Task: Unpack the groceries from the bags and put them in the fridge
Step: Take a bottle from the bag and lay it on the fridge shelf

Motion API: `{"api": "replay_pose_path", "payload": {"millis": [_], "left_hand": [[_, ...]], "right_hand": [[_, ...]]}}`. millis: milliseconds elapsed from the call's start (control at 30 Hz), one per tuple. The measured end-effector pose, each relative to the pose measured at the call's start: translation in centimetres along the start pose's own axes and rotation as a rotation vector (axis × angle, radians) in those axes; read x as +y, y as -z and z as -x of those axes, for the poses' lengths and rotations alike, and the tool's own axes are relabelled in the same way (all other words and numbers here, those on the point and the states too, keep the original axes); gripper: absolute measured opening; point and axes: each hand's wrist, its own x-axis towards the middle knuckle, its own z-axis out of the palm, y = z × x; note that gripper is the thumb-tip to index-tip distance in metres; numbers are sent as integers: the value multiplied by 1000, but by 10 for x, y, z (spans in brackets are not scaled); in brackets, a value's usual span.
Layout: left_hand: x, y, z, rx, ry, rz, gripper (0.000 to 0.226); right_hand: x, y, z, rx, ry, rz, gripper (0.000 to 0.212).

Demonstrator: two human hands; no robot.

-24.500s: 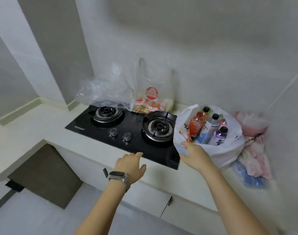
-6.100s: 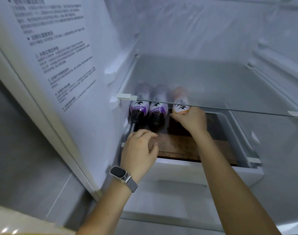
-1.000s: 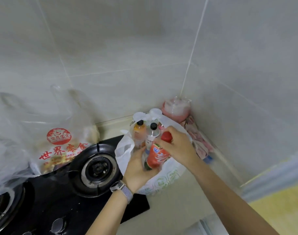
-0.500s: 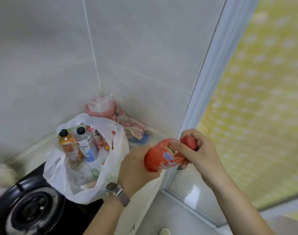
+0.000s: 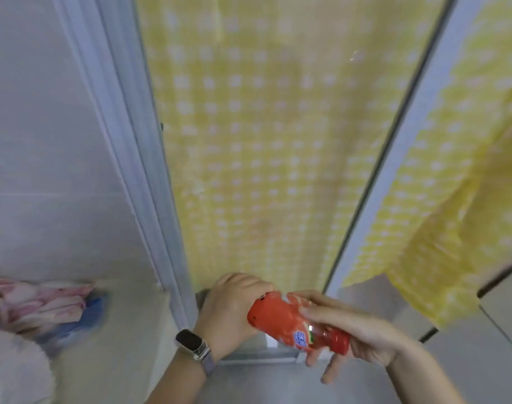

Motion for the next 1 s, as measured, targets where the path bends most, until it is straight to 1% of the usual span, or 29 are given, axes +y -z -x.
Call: {"api": "replay_pose_path", "payload": {"millis": [67, 133, 200, 267, 300, 367, 433, 500, 567, 633, 700, 767, 900, 1000], "left_hand": [[14, -16, -31, -61, -99, -15, 45], [28, -34, -62, -106, -178, -9, 48], [45, -52, -94, -135, -247, -1, 50], [64, -72, -125, -155, -315, -2, 54], [75, -82, -139, -160, -337, 3, 60], [96, -100, -166, -179, -304, 41, 76], [113, -120, -192, -207, -221, 117, 86], [125, -139, -218, -235, -223, 114, 82], [138, -157, -245, -329, -271, 95, 70], [155, -172, -272, -452, -346, 62, 62], [175, -183, -298, -542, -444, 52, 61], [196, -191, -320, -589, -532, 71, 59], [231, -216, -357, -661, -684, 66, 58], [253, -237, -375, -709, -760, 48, 59]], "right_hand": [[8, 17, 13, 76, 34, -23, 75], [15, 36, 23, 162, 67, -62, 69], [23, 56, 31, 274, 102, -132, 61], [33, 77, 40, 404, 129, -224, 60], [38, 87, 45, 468, 143, -283, 60], [46, 106, 57, 588, 172, -420, 59], [52, 125, 71, 703, 200, -539, 58], [57, 144, 82, 833, 247, -647, 56], [61, 165, 91, 962, 297, -745, 52], [61, 183, 100, 1080, 344, -822, 41], [59, 197, 108, 1176, 397, -849, 28], [58, 210, 115, 1261, 427, -853, 28], [57, 235, 125, 1420, 454, -938, 41], [59, 250, 136, 1542, 452, -995, 27]]}}
